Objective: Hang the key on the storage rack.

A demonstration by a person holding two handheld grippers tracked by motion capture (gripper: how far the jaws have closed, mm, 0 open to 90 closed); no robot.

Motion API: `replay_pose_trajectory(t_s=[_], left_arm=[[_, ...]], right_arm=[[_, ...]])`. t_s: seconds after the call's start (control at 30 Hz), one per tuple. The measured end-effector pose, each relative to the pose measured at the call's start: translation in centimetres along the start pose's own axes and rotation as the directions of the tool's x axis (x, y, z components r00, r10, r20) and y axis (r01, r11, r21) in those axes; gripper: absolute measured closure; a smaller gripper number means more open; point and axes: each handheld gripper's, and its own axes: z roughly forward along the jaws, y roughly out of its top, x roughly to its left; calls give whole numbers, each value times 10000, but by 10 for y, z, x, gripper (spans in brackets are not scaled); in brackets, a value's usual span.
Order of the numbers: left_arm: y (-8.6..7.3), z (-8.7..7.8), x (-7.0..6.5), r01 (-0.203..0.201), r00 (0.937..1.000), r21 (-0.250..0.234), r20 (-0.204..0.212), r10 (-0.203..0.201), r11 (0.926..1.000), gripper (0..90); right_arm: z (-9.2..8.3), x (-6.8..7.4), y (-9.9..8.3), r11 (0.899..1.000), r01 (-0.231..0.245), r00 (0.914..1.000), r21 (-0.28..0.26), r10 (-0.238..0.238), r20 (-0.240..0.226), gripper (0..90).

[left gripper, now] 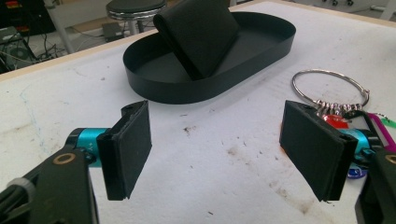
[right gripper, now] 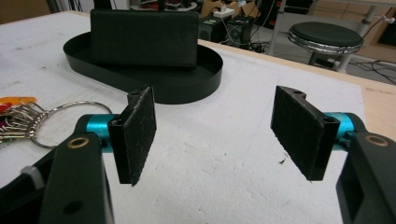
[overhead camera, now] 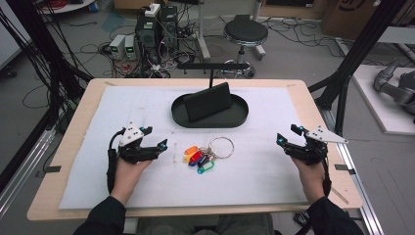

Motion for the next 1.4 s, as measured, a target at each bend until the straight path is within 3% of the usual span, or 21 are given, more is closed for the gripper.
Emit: replay_pose_trajectory(t_s=[0.23, 0.47, 0.5, 0.53, 0.57, 0.6, 0.63, 0.73, 0.83, 0.9, 0.93, 1.03, 1.1, 1.13, 1.17, 1.27, 1.4], left_arm=[[0, 1, 2, 265, 9993, 151, 249, -268, 9995, 251], [1, -6, 6, 365, 9990, -107, 264, -362, 9993, 289], [1, -10, 8, 730, 9965, -552, 442, -706, 9958, 288], [1, -10, 8, 730, 9965, -552, 442, -706, 9958, 288], [1, -14, 13, 1405, 9862, -1061, 1034, -1296, 9844, 288], [1, -14, 13, 1405, 9862, -1061, 1034, -1296, 9844, 288], [1, -16, 14, 1626, 9815, -1175, 1213, -1483, 9797, 289], [1, -20, 15, 1373, 9846, -1095, 1233, -1236, 9845, 289], [3, -23, 14, 1425, 9816, -1307, 1460, -1231, 9811, 288], [4, -23, 13, 1324, 9827, -1297, 1467, -1131, 9827, 289], [5, -24, 12, 1198, 9844, -1220, 1436, -1019, 9853, 289], [4, -24, 8, 1090, 9859, -912, 1375, -959, 9898, 288], [0, -23, 3, 932, 9877, -661, 1319, -839, 9935, 284], [0, -23, 3, 932, 9877, -661, 1319, -839, 9935, 280], [-2, -22, 1, 801, 9884, -587, 1341, -716, 9951, 279], [-3, -18, -6, 510, 9878, -456, 1497, -437, 9977, 271], [-1, -16, -11, 258, 9883, -439, 1516, -189, 9987, 272]], right_arm=[[-1, -2, -1, 9999, -105, 9999, 13, 106, -83, 310], [16, 6, -3, 9991, -151, 9982, 392, 173, -566, 336], [19, 8, -3, 9989, -142, 9978, 442, 170, -635, 342], [22, 12, -3, 9988, -81, 9974, 477, 115, -709, 352], [25, 15, -3, 9984, -80, 9968, 559, 124, -791, 368], [28, 19, -3, 9982, -8, 9960, 606, 63, -896, 380], [32, 22, -2, 9978, -62, 9943, 664, 132, -1056, 390], [44, 31, 0, 9968, -24, 9890, 797, 141, -1470, 433], [56, 39, 4, 9945, 209, 9876, 1030, -45, -1568, 465], [59, 41, 5, 9936, 201, 9881, 1115, -28, -1536, 466], [70, 45, 7, 9905, 58, 9847, 1377, 183, -1731, 498], [80, 51, 9, 9867, 13, 9843, 1628, 275, -1745, 506], [97, 59, 9, 9780, 264, 9834, 2070, 117, -1808, 589], [97, 59, 9, 9780, 264, 9834, 2070, 117, -1808, 589], [109, 67, 7, 9644, 508, 9869, 2597, -86, -1612, 667], [121, 74, 4, 9498, 633, 9841, 3063, -83, -1775, 697], [131, 83, 2, 9382, 924, 9801, 3337, -265, -1968, 703]])
